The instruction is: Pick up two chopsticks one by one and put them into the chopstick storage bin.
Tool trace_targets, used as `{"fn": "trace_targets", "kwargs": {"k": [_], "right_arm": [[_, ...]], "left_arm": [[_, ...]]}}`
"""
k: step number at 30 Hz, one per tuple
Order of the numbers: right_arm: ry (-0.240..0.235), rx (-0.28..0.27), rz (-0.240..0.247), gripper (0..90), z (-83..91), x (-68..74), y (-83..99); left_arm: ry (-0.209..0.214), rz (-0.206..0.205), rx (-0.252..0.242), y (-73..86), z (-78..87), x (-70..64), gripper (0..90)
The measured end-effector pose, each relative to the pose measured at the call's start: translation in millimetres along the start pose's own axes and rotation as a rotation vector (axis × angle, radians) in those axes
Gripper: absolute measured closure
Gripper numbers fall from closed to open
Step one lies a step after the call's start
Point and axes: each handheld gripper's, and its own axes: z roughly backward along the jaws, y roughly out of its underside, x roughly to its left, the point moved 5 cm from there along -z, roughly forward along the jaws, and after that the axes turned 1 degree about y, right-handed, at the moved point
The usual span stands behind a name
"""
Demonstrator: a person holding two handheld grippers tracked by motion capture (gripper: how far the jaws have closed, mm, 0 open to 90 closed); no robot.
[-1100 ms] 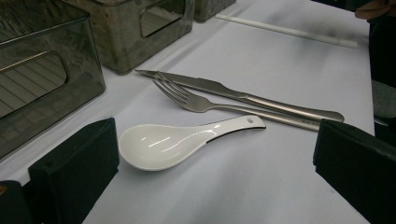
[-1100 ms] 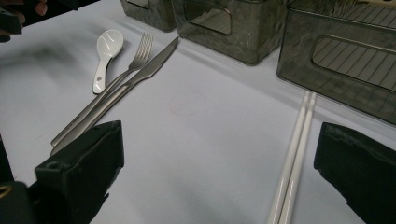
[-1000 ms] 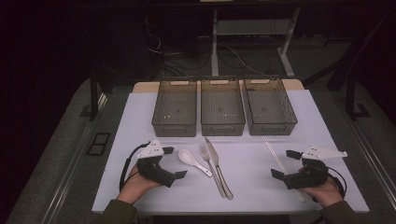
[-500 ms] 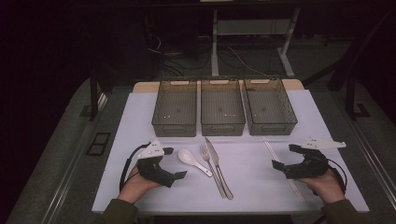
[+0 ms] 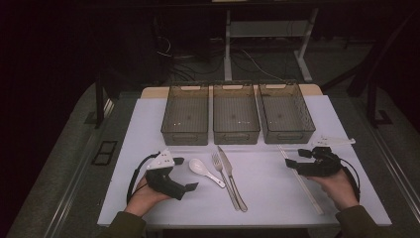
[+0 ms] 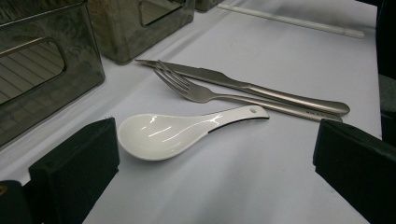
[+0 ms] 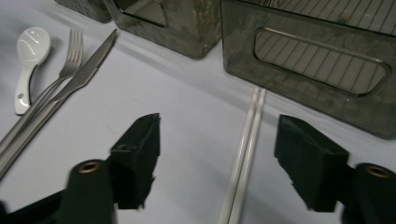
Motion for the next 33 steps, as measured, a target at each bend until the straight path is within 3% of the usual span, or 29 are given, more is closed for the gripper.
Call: {"fn": "trace_targets", "kwargs": {"k": [6, 17, 33], "right_arm": [[0.026, 0.012, 0.017, 46.2, -15.3, -4.9, -11.0], [0.064, 0.059, -0.017, 67.2, -45.9, -19.8, -22.7], [0.088, 0.106, -0.037, 73.6, -70.8, -29.1, -19.3]], "left_arm": [[-0.002, 0.003, -0.003, 0.2, 0.8, 1.3, 0.0], [0.004, 0.004, -0.005, 0.8, -0.3, 0.7, 0.0], [0.011, 0.009, -0.009, 1.0, -0.9, -1.0, 0.0]]}}
